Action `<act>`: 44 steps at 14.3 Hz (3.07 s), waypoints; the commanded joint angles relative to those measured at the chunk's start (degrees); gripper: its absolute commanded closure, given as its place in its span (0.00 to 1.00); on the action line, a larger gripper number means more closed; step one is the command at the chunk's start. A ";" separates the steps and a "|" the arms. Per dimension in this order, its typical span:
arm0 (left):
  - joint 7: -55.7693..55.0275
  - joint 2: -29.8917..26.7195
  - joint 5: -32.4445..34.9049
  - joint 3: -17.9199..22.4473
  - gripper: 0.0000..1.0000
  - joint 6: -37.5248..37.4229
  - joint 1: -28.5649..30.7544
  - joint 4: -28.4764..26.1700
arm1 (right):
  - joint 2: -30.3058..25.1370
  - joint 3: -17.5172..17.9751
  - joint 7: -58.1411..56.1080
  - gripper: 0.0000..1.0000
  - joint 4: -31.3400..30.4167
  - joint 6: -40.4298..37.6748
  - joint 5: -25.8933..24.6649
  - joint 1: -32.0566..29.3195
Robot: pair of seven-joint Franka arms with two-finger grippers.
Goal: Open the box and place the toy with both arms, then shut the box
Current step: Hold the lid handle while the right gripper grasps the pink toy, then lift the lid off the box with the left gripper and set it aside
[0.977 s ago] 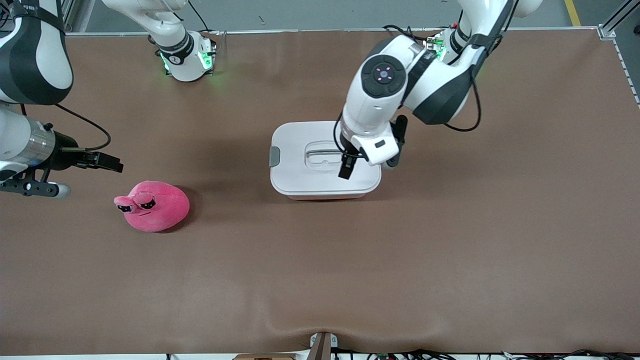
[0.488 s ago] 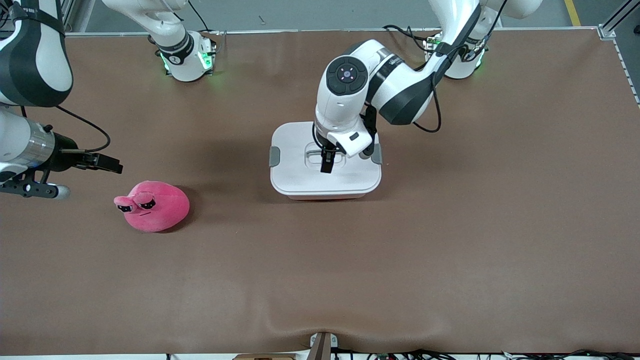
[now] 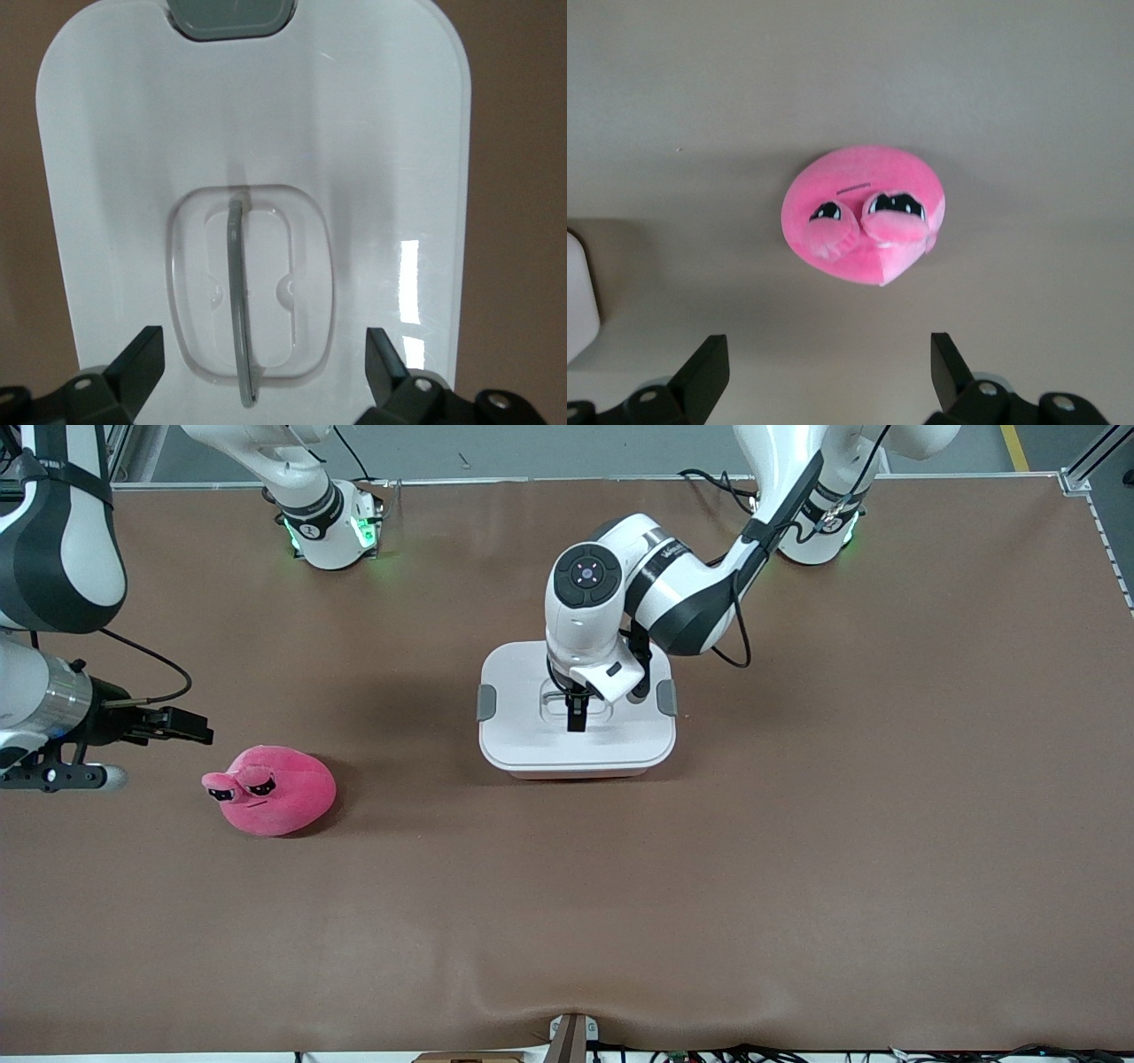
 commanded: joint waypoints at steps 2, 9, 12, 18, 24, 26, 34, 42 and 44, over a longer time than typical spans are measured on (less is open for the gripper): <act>-1.61 -0.72 2.25 0.52 0.00 6.55 -1.25 -5.80 | 2.48 0.20 -11.19 0.00 1.55 0.21 -0.06 -2.18; -1.96 -1.78 2.78 0.69 0.58 6.57 -1.85 -6.16 | 4.86 0.29 -20.35 0.00 -0.12 2.04 0.03 -1.22; -3.54 -1.78 4.18 0.70 0.77 6.40 -2.21 -6.25 | 4.86 0.37 -20.44 0.00 -5.55 10.38 0.03 -0.25; -5.22 -2.13 4.36 0.61 1.00 6.04 -2.04 -6.16 | 4.86 0.37 -20.62 0.00 -15.66 24.28 -0.15 2.82; -5.30 -4.06 4.36 0.43 1.00 5.70 -2.30 -6.16 | 4.51 0.37 -20.44 0.00 -18.48 24.29 -0.41 3.44; -5.65 -4.67 4.36 0.52 1.00 4.20 -3.09 -6.08 | 4.42 0.37 -20.44 0.00 -18.66 24.12 -0.41 3.44; -4.96 -7.13 4.36 1.22 1.00 2.62 -1.25 -5.64 | 4.33 0.20 -20.35 0.00 -17.79 18.94 -0.76 2.92; 1.89 -10.21 4.36 1.05 1.00 -2.30 6.82 -5.72 | 4.60 0.20 -20.35 0.00 -15.41 15.15 -3.66 2.65; 4.26 -11.00 4.36 1.22 1.00 -3.88 8.33 -5.73 | 4.77 0.20 -20.35 0.00 -15.50 15.15 -3.66 2.65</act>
